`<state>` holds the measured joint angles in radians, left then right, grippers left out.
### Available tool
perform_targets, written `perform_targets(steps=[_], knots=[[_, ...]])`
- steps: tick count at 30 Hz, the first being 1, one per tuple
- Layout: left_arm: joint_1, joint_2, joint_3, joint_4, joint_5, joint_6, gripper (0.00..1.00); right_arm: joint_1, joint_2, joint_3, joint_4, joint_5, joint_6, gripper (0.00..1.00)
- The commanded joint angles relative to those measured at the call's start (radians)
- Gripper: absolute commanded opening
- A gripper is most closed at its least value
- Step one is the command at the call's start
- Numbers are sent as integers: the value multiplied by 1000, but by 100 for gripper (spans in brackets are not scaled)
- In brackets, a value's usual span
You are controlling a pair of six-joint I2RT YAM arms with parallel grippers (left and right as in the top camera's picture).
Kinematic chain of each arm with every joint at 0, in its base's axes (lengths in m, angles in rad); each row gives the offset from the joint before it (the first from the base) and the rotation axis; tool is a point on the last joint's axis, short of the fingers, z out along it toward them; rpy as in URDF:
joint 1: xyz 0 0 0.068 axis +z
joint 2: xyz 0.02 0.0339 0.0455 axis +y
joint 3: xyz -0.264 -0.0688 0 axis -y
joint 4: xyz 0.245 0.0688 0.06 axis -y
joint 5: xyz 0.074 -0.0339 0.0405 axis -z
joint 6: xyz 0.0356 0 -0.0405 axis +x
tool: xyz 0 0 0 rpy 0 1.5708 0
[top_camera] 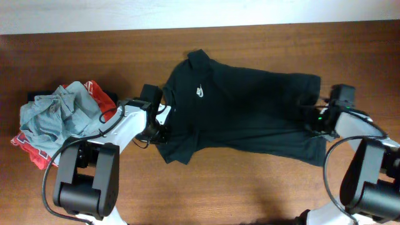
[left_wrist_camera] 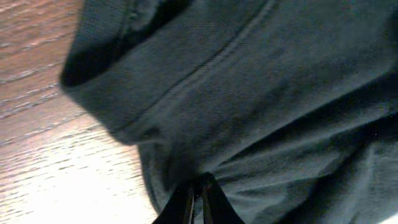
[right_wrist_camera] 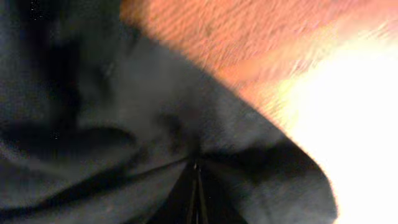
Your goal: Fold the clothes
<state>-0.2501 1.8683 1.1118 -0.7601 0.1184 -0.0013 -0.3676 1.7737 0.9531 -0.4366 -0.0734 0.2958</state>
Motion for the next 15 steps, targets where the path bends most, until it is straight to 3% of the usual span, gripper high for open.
perform_targets(steps=[1, 15], knots=[[19, 14, -1, -1, -109, -6, 7, -27, 32, 32, 19, -59, -56, 4], [19, 2, 233, -155, -123, 6, 15, -26, -71, 147, -203, -211, -100, 4]])
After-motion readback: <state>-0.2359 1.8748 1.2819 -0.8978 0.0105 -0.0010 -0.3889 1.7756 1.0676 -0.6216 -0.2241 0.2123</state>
